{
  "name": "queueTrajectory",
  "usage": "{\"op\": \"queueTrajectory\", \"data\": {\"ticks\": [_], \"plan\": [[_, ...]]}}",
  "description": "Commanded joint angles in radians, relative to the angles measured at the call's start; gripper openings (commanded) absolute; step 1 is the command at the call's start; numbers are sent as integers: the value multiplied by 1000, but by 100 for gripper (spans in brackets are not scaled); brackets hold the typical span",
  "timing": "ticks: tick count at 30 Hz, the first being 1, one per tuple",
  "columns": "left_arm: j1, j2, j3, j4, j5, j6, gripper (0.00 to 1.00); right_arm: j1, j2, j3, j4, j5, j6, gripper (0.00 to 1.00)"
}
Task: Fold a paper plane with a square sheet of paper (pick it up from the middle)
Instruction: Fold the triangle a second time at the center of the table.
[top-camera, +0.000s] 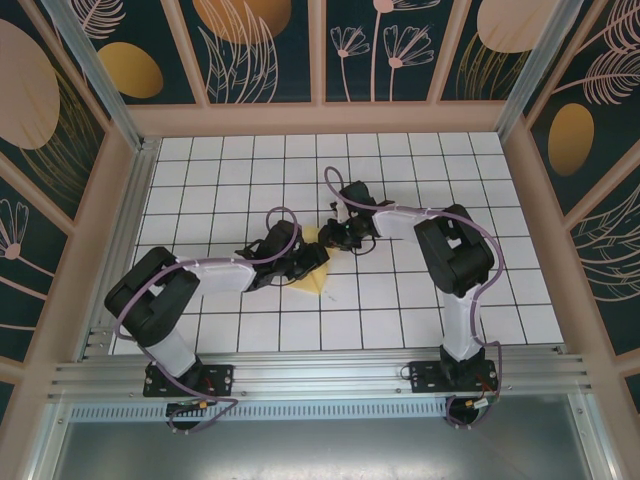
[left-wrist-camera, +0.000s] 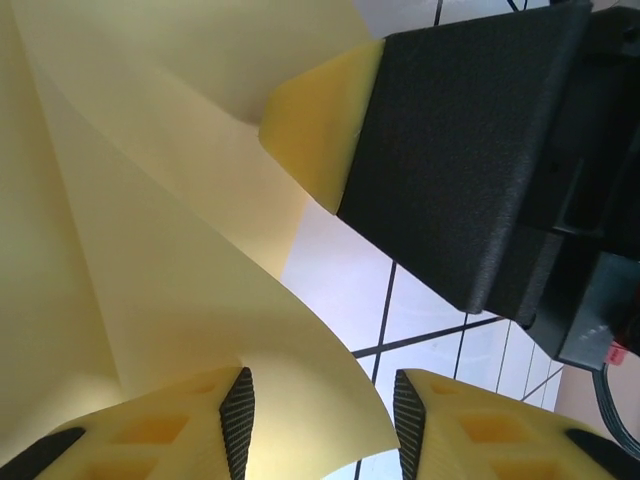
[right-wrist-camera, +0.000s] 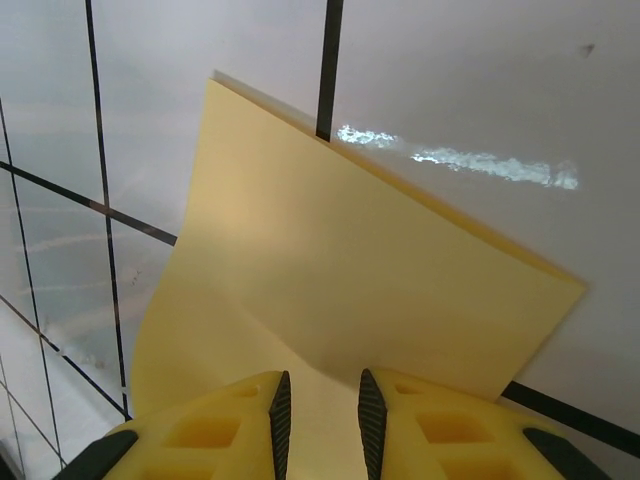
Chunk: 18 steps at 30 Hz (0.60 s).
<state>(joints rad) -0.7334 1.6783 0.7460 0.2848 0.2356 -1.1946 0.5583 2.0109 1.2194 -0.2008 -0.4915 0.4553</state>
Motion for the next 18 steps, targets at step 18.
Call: {"op": "queueTrajectory", "data": {"ticks": [18], "plan": [[-5,29,-37,97,-24,-20,49,-35,61,-46,-11,-81,33,28]]}}
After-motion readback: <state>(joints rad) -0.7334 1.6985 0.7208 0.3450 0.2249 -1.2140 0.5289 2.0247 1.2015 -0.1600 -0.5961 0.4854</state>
